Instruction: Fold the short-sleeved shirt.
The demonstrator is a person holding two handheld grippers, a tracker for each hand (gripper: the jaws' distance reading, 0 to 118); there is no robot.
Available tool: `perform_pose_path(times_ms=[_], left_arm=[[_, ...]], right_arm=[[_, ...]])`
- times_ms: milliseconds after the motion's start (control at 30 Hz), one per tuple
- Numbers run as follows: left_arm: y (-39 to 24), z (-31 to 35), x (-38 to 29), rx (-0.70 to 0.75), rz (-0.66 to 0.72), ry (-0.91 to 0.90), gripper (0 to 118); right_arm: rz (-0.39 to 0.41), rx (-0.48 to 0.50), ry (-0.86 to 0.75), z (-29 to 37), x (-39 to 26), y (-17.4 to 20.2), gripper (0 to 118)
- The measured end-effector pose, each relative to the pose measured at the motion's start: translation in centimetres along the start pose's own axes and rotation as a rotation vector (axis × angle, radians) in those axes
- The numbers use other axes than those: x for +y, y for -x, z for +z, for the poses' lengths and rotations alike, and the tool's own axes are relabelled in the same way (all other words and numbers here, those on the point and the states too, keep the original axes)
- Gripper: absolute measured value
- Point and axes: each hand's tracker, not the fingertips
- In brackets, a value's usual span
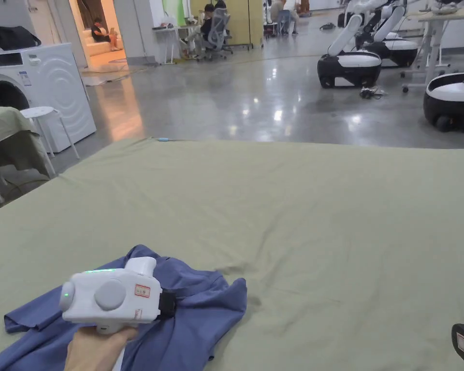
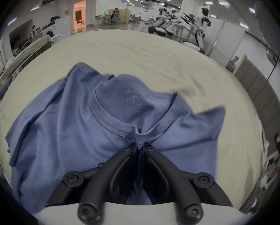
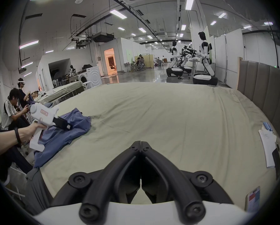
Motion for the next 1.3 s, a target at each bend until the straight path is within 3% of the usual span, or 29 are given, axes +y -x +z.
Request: perform_pose_path(times_ms=[100, 200, 367, 500, 633, 833, 967, 1100, 1133, 1167, 1233, 1300], left_arm=[[-1.4, 4.8, 3.1, -0.142, 0.122, -0.202, 5], [-5.1, 8.6, 7.1, -0.135, 0.015, -0.298, 5], [-14.2, 13.1, 12.3, -0.331, -0.076, -0.416, 5], [-25.0, 12.7, 13.0, -0.488, -0.24, -0.367, 5], [-36.1, 9.3, 8.7, -0.649, -0.381, -0.259, 5], [-47.4, 2.4, -5.1, -0.935, -0.452, 0.074, 5], [-49.9, 0.6, -14.4, -1.011, -0.495, 0.222, 5], [-48.9, 0.0, -19.5, -1.094, -0.465, 0.334, 6], [-48.2, 0.2, -20.0, -1.087, -0.507, 0.312, 10], [-47.5, 0.8, -19.9, -1.074, -0.539, 0.265, 23], [-45.3, 1.6, -18.8, -1.073, -0.53, 0.228, 61], [-42.5, 3.8, -16.7, -1.047, -0.531, 0.114, 60]], right_arm=[[0.012, -0.006, -0.027, 1.5, 0.5, -0.6, 0], [-0.008, -0.023, -0.068, 3.2, 1.0, -1.4, 0], [-0.046, -0.065, -0.12, 6.3, 1.6, -3.1, 0], [-0.059, -0.123, -0.147, 8.9, 1.5, -4.8, 0], [-0.095, -0.203, -0.163, 11.8, 1.0, -7.1, 0], [-0.097, -0.316, -0.145, 15.5, -0.2, -10.1, 0], [-0.082, -0.37, -0.128, 17.0, -0.9, -11.0, 0], [-0.137, -0.366, -0.129, 16.7, -1.5, -11.8, 0], [-0.151, -0.36, -0.128, 16.4, -1.6, -11.7, 0], [-0.16, -0.352, -0.127, 16.1, -1.7, -11.7, 0], [-0.175, -0.326, -0.128, 15.1, -1.5, -11.1, 0], [-0.183, -0.287, -0.127, 14.0, -1.3, -10.4, 0]])
